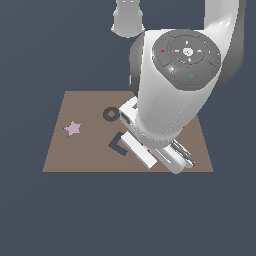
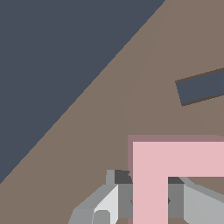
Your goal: Insert a designated object into the corresponding slot on a board.
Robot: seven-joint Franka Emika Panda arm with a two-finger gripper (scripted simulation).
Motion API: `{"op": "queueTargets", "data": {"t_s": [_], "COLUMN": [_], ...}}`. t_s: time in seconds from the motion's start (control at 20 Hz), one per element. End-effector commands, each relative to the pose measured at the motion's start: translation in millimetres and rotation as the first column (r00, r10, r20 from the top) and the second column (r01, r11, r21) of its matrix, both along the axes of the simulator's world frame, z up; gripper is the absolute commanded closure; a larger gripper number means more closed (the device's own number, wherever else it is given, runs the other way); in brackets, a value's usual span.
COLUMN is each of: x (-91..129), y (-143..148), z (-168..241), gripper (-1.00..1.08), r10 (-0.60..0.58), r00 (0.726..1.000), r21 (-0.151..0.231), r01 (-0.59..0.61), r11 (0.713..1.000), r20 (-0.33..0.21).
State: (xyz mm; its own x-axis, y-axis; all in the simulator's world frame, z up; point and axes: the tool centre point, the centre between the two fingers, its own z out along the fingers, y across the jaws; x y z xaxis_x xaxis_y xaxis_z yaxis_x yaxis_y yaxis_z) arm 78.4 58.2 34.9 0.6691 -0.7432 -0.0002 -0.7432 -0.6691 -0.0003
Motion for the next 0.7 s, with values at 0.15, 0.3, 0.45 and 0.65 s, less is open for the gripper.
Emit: {"op": "queueTargets", "data": {"t_s": [0.15,0.3,0.45,0.65], "x": [9,13,16,18], "y": [-13,-22,-31,-45], "z": [1,2,3,3], "gripper": [1.08,1.08,1.08,1.08], "r10": [-0.213,-0.341,-0.464,-0.616], "r00": [0.977,0.94,0.886,0.788], "r21": [0.0,0.0,0.0,0.0], "r01": [0.213,0.341,0.464,0.616], "r11": [0.977,0.94,0.886,0.788], "r20": [0.001,0.001,0.001,0.001]}}
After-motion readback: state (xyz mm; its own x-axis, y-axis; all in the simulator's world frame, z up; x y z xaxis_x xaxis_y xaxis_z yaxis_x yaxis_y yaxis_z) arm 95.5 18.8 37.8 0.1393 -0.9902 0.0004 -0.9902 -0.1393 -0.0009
